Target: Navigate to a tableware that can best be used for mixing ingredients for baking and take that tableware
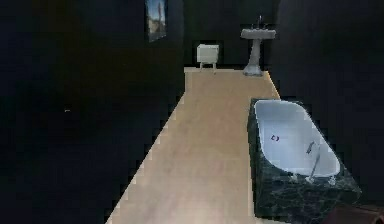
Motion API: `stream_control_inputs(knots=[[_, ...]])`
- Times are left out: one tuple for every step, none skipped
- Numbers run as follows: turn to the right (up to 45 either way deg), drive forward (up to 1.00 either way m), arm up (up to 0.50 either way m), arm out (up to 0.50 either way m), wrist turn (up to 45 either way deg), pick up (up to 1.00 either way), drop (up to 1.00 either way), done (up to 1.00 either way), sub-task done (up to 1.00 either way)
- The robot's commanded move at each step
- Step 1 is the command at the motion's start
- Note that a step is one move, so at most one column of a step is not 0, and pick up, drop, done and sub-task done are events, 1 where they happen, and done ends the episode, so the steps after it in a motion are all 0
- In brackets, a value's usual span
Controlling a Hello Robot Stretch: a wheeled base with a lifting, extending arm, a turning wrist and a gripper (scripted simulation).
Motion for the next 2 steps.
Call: stream_control_inputs(knots=[[0.0,0.85,0.0,0.0,0.0,0.0,0.0,0.0,0.0],[6.0,0.0,0.0,0.0,0.0,0.0,0.0,0.0,0.0]])
